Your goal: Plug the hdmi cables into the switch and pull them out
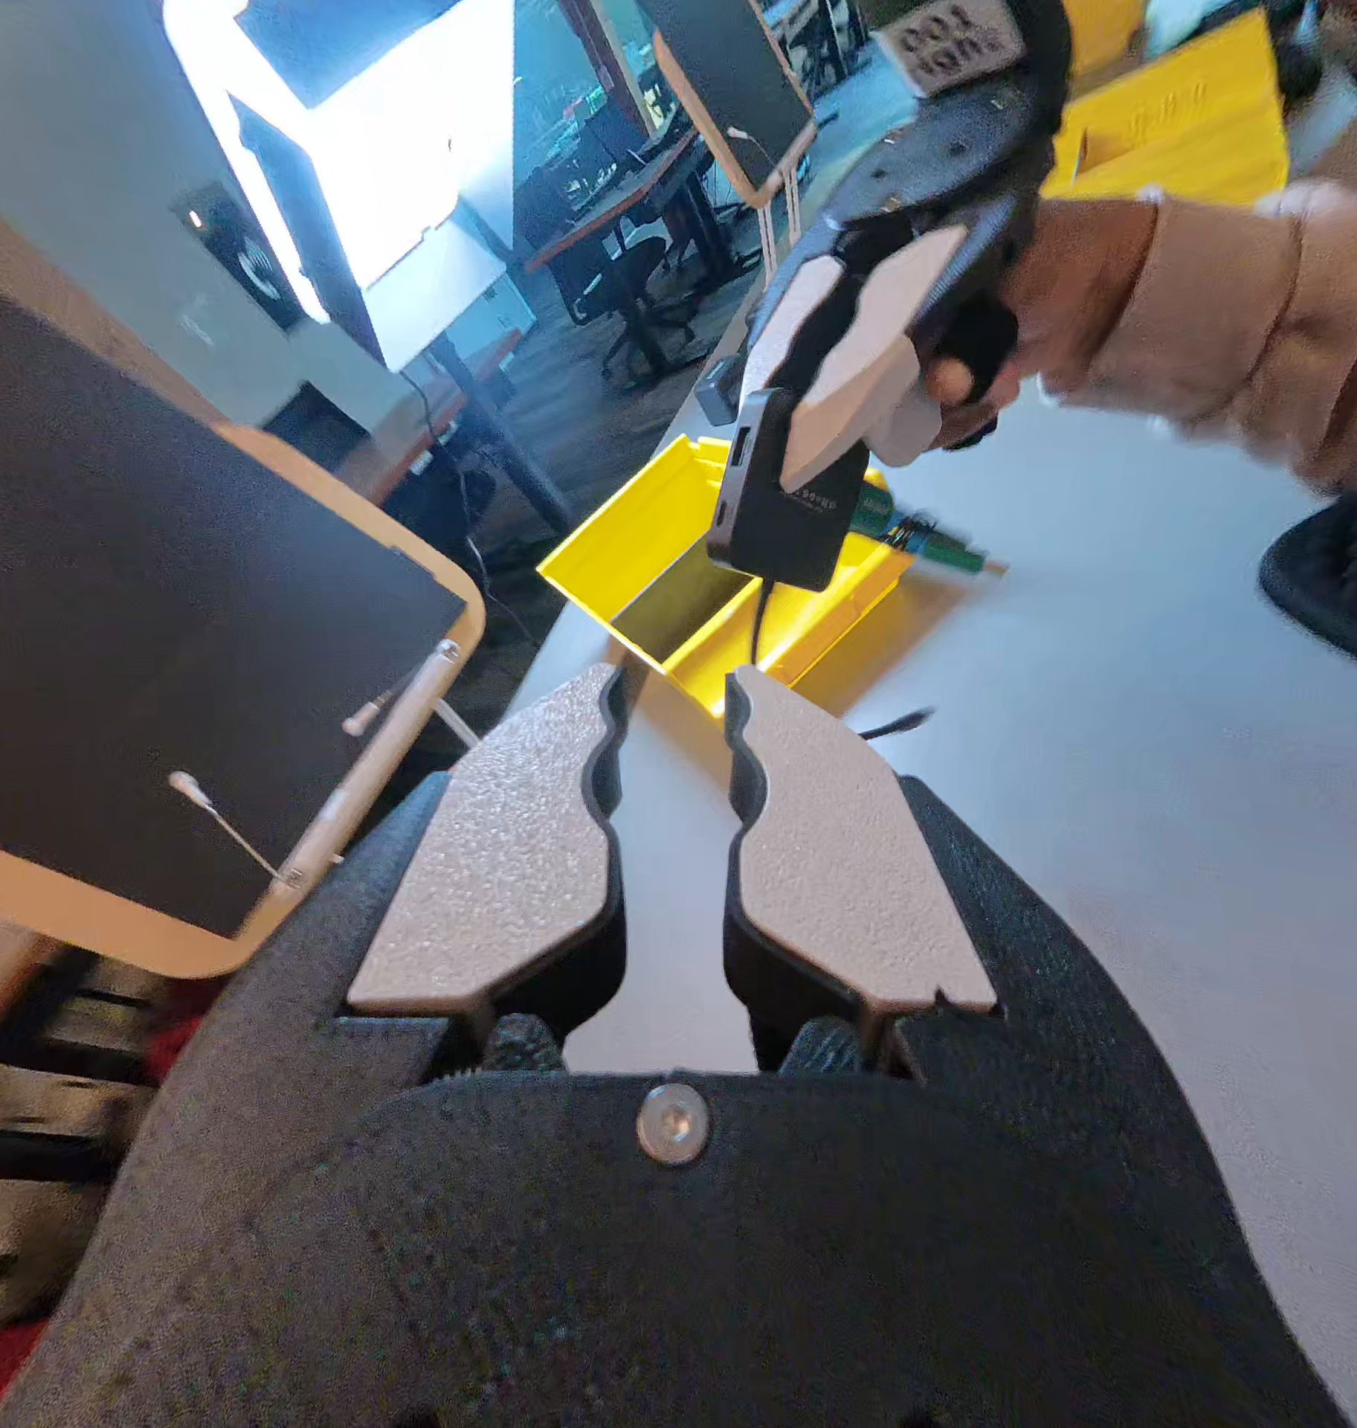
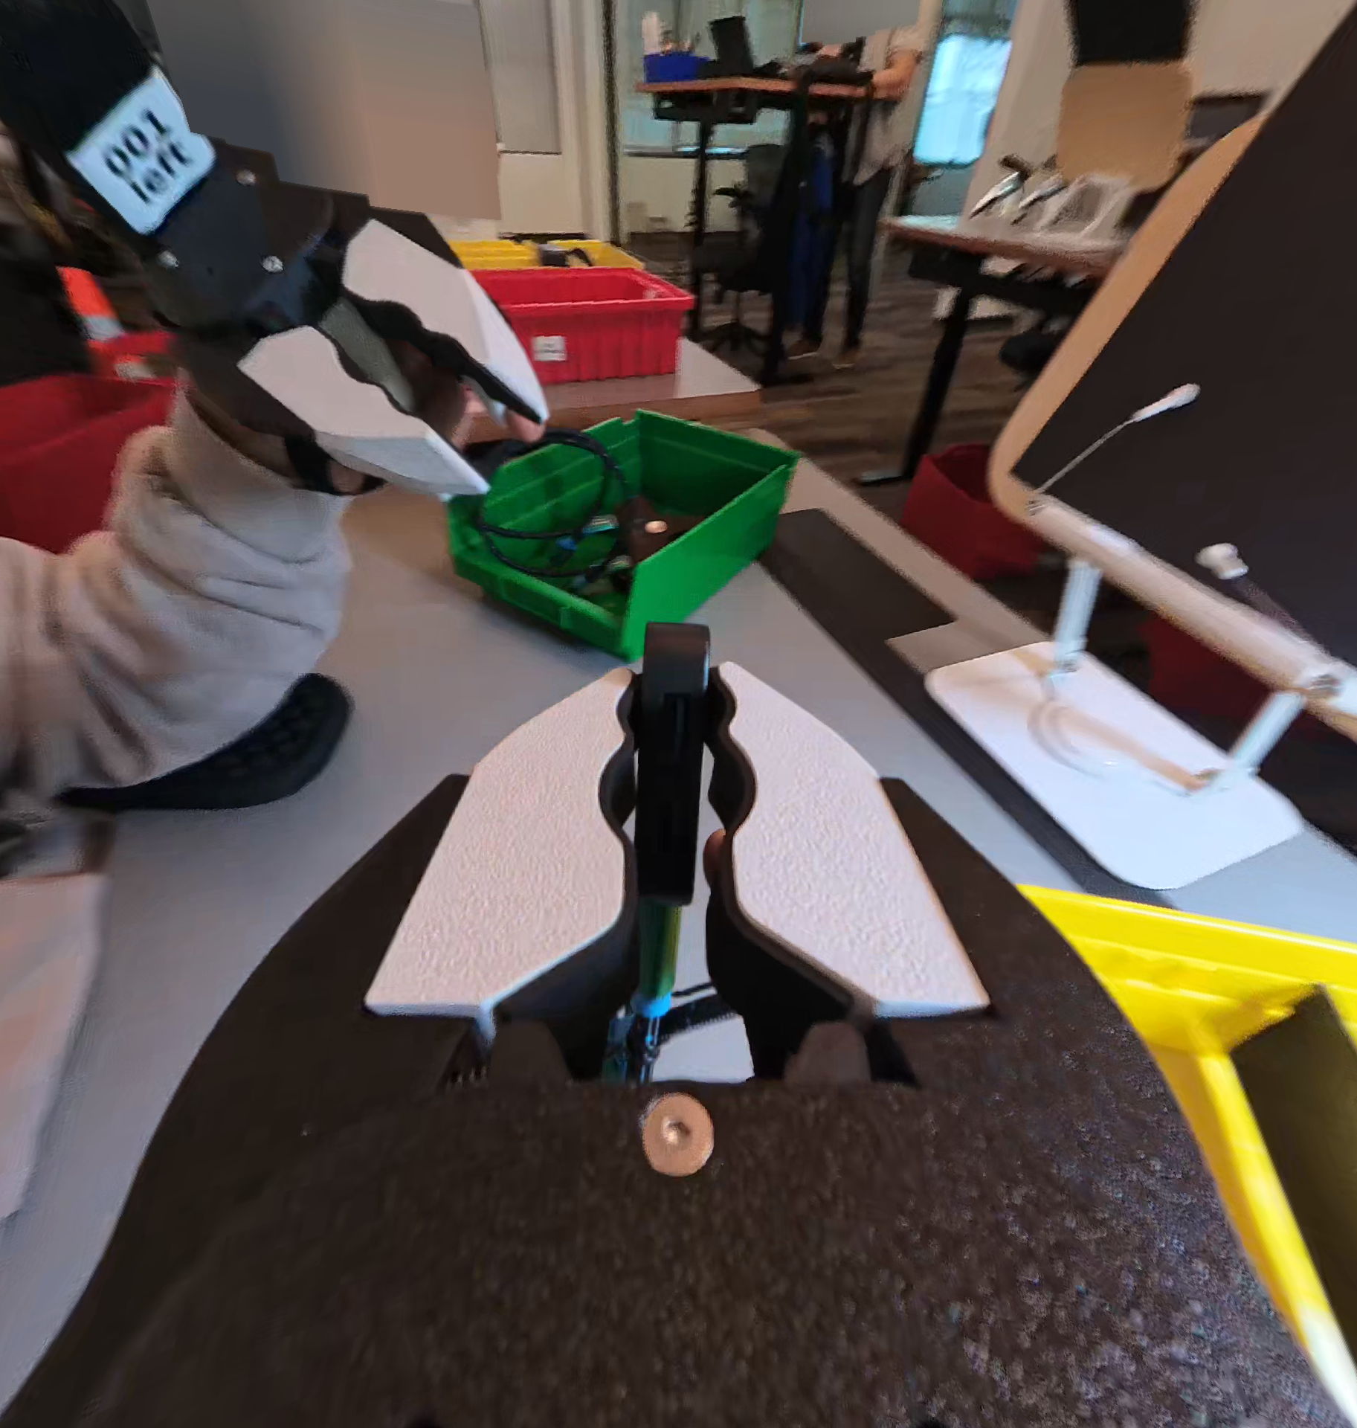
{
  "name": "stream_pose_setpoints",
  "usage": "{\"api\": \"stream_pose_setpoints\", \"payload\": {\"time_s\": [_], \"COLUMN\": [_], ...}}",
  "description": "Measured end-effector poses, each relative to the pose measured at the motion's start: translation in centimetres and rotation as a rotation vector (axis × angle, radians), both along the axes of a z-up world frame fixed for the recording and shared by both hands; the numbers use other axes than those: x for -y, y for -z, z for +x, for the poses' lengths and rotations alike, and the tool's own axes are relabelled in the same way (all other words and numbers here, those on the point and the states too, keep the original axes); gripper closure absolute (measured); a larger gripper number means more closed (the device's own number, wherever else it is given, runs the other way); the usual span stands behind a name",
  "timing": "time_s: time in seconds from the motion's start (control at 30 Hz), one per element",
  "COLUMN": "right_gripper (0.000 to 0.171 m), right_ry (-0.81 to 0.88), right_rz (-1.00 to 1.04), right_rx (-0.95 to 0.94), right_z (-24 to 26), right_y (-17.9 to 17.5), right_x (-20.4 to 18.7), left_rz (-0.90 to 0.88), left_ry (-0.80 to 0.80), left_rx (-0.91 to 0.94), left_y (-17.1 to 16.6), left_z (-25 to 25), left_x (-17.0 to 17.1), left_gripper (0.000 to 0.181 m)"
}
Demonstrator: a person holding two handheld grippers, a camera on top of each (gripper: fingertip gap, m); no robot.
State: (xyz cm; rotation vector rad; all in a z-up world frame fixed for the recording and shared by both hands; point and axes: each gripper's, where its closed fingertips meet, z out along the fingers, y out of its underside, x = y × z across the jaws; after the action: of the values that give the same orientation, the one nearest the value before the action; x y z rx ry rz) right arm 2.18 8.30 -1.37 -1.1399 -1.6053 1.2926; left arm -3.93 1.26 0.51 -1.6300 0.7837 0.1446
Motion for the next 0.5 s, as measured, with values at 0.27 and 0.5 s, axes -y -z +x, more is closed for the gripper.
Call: {"api": "stream_pose_setpoints", "payload": {"time_s": [0.27,0.5], "right_gripper": [0.157,0.146], "right_ry": [-0.36,-0.035], "right_rz": [0.121,0.275], "right_rx": [0.122,-0.078], "right_z": [0.6,-1.2], "right_y": [3.7,0.6], "right_x": [7.0,2.8], "left_rz": [-0.306,-0.294], "left_ry": [0.308,0.231], "left_rx": [0.152,0.3], "left_y": [5.7,5.6], "left_z": [7.0,4.5], "left_x": [-0.2,-2.6], "left_gripper": [0.142,0.167]}}
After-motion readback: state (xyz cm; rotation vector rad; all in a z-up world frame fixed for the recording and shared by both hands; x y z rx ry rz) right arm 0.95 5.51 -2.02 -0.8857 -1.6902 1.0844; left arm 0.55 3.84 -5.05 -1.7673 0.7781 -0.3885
